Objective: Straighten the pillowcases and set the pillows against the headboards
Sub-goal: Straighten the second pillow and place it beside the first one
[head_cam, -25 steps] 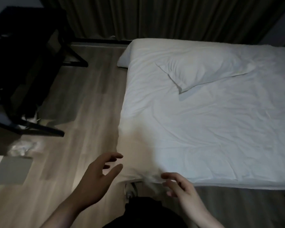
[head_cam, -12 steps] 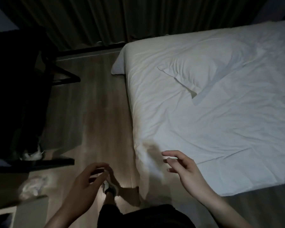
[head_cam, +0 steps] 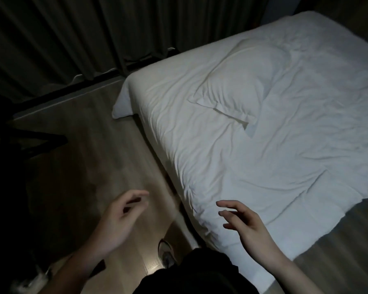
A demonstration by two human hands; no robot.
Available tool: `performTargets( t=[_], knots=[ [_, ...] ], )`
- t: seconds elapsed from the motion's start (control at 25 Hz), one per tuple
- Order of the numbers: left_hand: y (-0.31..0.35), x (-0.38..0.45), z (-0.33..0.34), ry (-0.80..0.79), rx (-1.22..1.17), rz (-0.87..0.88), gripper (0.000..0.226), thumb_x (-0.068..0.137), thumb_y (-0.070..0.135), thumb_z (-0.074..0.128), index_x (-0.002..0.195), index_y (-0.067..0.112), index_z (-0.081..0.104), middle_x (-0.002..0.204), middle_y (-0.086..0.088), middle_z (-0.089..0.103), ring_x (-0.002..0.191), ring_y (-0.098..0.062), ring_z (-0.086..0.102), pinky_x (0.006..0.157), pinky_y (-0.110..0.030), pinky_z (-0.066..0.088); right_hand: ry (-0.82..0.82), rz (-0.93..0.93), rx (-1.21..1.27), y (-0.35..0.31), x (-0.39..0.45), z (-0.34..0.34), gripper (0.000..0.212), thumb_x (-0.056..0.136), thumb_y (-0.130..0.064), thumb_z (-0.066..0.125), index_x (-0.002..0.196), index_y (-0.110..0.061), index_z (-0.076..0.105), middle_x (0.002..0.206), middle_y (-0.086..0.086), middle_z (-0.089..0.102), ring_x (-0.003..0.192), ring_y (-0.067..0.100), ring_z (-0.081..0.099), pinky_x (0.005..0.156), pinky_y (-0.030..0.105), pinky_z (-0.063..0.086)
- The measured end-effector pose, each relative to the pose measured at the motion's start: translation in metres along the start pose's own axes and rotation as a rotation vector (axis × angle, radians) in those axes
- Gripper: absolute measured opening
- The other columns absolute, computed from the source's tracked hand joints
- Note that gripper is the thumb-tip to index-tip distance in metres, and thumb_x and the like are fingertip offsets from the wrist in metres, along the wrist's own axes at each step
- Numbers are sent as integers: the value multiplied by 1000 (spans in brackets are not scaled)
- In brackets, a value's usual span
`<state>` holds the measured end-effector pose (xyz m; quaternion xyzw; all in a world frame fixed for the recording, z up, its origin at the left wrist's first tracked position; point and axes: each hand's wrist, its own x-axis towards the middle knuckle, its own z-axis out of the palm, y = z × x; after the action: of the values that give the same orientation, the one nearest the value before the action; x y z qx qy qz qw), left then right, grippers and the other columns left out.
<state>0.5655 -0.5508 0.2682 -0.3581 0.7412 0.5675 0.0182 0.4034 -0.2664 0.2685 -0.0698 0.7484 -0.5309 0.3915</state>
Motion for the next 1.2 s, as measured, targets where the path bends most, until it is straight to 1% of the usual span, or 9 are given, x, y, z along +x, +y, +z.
performTargets(
  t=[0.12,0.28,0.4,0.48,0.64,0.76,0.96,1.08,1.2],
  knots=[
    [37,60,-12,-100,21,116,16,100,27,66,113,34,73,114,19,73,109,8,65,87,-10,47,161,35,58,-1,-2,3,28,104,-18,61,109,-39,78,110,-2,77,114,12,70,100,40,57],
    [70,127,-16,-224,57,223,18,93,32,69,110,36,74,111,6,76,109,0,68,89,-16,50,340,92,165,4,13,17,29,103,-16,61,106,-37,80,114,-9,77,114,10,69,92,33,60],
    [77,171,-31,-278,142,208,21,96,25,72,109,41,73,111,6,76,111,-2,68,95,-23,52,340,117,198,-15,67,35,27,103,-17,62,104,-37,80,108,-10,77,111,11,70,87,30,61],
    [83,188,-50,-277,187,199,24,95,23,72,112,39,72,114,11,75,113,-1,67,99,-30,52,298,107,179,-46,112,43,25,102,-20,64,104,-39,80,105,-12,77,109,11,70,92,34,61],
    [109,240,-92,-178,191,296,24,93,14,74,112,28,76,113,14,76,110,0,69,93,-14,51,244,-48,157,-122,210,46,18,99,-25,68,107,-38,78,109,-10,77,107,13,71,99,45,58],
    [127,291,-113,-170,181,268,24,94,11,73,111,27,76,111,11,77,109,-2,70,89,-7,49,243,-76,161,-164,255,44,18,102,-24,64,110,-34,76,118,-17,74,111,7,69,99,38,58],
    [159,397,-136,-329,187,256,28,94,13,73,106,38,75,108,10,76,107,-1,70,87,-10,51,362,16,225,-181,309,61,19,103,-23,62,110,-33,77,120,-19,73,111,9,69,99,39,59],
    [186,468,-151,-438,257,338,25,93,15,74,108,34,74,109,13,73,109,0,67,87,-14,52,472,72,301,-201,351,93,20,103,-22,62,109,-33,78,115,-17,75,113,11,69,98,38,59],
    [211,541,-168,-523,318,375,20,95,16,72,109,30,74,115,11,72,116,2,63,84,-8,49,555,79,346,-228,391,126,21,102,-24,63,111,-36,77,107,-8,77,108,13,71,100,39,58]
  ],
)
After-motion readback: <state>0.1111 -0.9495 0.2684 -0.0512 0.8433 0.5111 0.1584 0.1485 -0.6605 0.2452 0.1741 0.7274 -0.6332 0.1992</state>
